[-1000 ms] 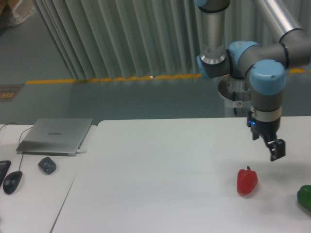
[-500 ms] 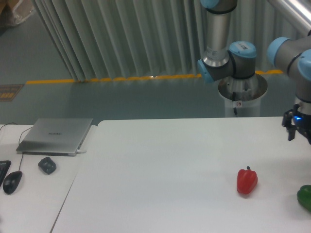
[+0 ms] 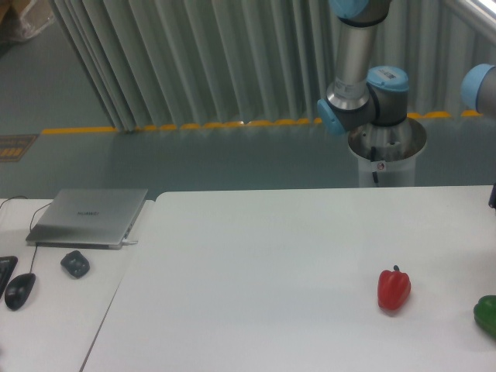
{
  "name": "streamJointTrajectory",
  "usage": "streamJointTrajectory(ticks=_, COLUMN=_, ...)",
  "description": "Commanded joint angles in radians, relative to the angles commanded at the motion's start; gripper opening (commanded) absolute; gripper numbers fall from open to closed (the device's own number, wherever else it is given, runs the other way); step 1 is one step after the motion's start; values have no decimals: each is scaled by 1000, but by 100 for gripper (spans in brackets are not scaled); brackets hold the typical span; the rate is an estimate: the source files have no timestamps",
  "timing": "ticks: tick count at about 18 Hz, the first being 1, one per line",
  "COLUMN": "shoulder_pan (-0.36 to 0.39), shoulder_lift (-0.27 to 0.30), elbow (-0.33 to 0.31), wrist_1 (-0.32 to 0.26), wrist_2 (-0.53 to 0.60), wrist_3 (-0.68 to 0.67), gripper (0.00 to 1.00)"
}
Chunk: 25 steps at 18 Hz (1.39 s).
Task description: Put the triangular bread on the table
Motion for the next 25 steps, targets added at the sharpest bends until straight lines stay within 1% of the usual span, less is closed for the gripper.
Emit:
streamJointTrajectory(ticks=1, shoulder_pan=2, shoulder_lift=-6, elbow=0, wrist_1=29, wrist_2=0, wrist_3=-2, gripper=100)
streamJointTrajectory(ticks=3, shoulder_pan=2, shoulder_lift=-21, elbow=3, wrist_1=107, wrist_2=3, wrist_3=-2, gripper=100)
streamJointTrajectory(ticks=6, shoulder_pan=14, shoulder_lift=-40, elbow=31, wrist_1=115, wrist_2=5, wrist_3=-3, gripper=100)
streamJointTrajectory(ticks=9, shoulder_pan=41, shoulder_lift=-72, elbow=60, wrist_1=120, wrist_2=8, wrist_3=-5, gripper=100)
streamJointTrajectory(ticks=10, shoulder_pan=48, shoulder_lift=-84, elbow=66, wrist_1=131, wrist_2=8, wrist_3=-3, gripper=100)
streamJointTrajectory(ticks=12, shoulder_pan=55, shoulder_lift=-123, elbow=67, wrist_1=173, wrist_2=9, wrist_3=-9, gripper=100)
streamJointTrajectory(ticks=13, shoulder_pan=55, shoulder_lift=-135, elbow=75, wrist_1=178, wrist_2=9, wrist_3=-23, gripper=100)
streamJointTrajectory(ticks=16, shoulder_pan=57, shoulder_lift=-160, elbow=101, wrist_1=181, wrist_2=8, wrist_3=-110, gripper=100)
streamJointTrajectory(ticks=17, shoulder_pan=57, shoulder_lift=-172, elbow=121, wrist_1=181, wrist_2=8, wrist_3=-123, gripper=100)
streamJointTrajectory(ticks=18, shoulder_pan=57, shoulder_lift=-184, elbow=136, wrist_1=181, wrist_2=9, wrist_3=-129, gripper=100)
streamJointTrajectory(ticks=21, shoulder_pan=69, shoulder_lift=-203, elbow=153, wrist_1=184, wrist_2=8, wrist_3=-135, gripper=100)
streamJointTrajectory(ticks=25, shoulder_pan=74, shoulder_lift=-215, elbow=155, wrist_1=184, wrist_2=9, wrist_3=-137, gripper=100)
